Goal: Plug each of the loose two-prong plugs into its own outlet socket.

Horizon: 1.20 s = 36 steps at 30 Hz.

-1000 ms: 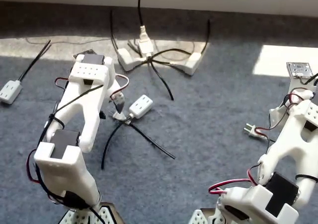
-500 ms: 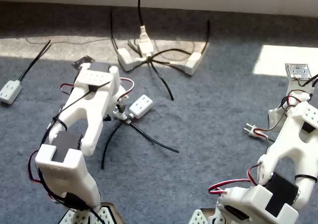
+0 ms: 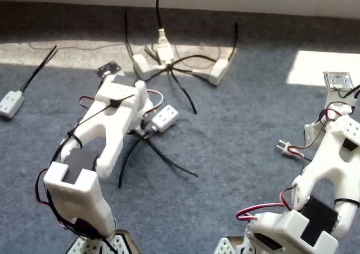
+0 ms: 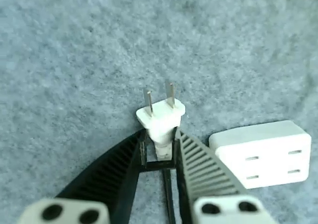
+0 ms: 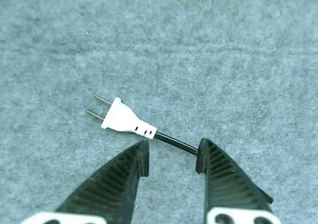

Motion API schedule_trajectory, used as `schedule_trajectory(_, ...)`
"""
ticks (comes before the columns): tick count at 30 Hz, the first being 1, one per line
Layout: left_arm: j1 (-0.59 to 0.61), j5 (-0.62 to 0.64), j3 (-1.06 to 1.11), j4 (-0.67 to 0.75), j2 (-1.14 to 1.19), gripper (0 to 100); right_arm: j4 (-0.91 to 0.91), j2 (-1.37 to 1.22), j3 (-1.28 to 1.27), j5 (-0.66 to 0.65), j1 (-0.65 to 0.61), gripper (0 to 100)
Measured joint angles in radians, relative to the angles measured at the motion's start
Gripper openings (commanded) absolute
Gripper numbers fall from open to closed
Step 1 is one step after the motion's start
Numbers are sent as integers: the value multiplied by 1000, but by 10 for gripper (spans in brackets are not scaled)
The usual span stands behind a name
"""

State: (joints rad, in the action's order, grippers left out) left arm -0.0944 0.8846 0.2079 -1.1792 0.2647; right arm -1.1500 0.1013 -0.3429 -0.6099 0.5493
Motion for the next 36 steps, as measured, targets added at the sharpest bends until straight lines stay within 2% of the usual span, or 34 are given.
schedule_trajectory(10, 87, -155, -17, 69, 98, 53, 0, 0, 0, 0, 0, 167)
schedule_trajectory(15, 112, -262, -173, -71, 146, 53, 0, 0, 0, 0, 0, 167)
schedule_trajectory(19, 187, -334, -311, -176, 178, 53, 0, 0, 0, 0, 0, 167)
schedule_trajectory(24, 235, -338, -339, -244, 233, 56, 0, 0, 0, 0, 0, 167)
schedule_trajectory(33, 20, -288, -339, -305, 265, 53, 0, 0, 0, 0, 2, 192)
schedule_trajectory(36, -23, -221, -339, -307, 265, 53, 0, 0, 0, 0, 17, 192)
